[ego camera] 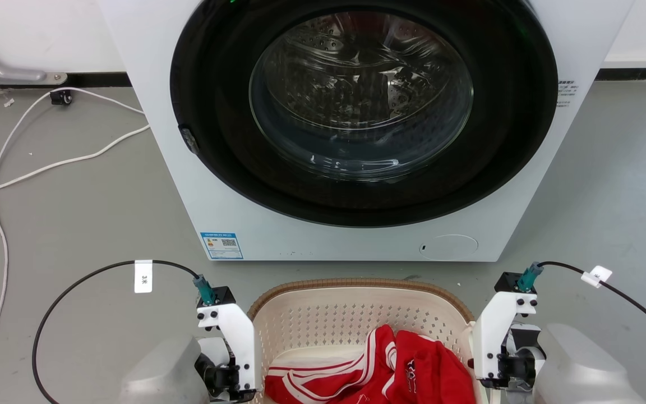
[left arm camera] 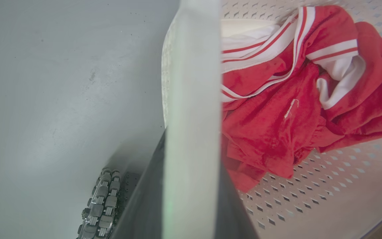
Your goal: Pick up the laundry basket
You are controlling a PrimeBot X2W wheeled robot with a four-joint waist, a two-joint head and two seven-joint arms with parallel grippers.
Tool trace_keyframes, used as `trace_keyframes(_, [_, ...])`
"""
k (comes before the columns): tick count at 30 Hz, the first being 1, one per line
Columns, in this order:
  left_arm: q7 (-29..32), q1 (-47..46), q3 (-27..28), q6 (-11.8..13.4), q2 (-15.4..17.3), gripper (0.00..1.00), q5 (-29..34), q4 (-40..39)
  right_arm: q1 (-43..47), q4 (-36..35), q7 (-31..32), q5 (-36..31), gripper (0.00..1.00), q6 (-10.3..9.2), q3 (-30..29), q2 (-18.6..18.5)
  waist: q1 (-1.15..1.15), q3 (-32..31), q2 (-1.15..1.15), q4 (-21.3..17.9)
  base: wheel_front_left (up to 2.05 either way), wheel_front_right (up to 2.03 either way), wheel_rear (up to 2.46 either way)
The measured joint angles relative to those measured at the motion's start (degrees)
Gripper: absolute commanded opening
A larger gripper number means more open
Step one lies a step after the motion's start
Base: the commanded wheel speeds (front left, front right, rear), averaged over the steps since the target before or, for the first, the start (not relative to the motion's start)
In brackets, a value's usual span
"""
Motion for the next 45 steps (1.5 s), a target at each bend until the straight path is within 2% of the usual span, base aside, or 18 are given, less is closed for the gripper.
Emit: trace_keyframes(45, [-0.96,0.01,-1.92,-0.01,-0.02,0.0,-2.23,0.44,0.27,0.0,0.57,-2.74,0.0,0.0,-2.96,0.4,0.0,-0.26,0.0,0.1,0.0,0.0,0.0])
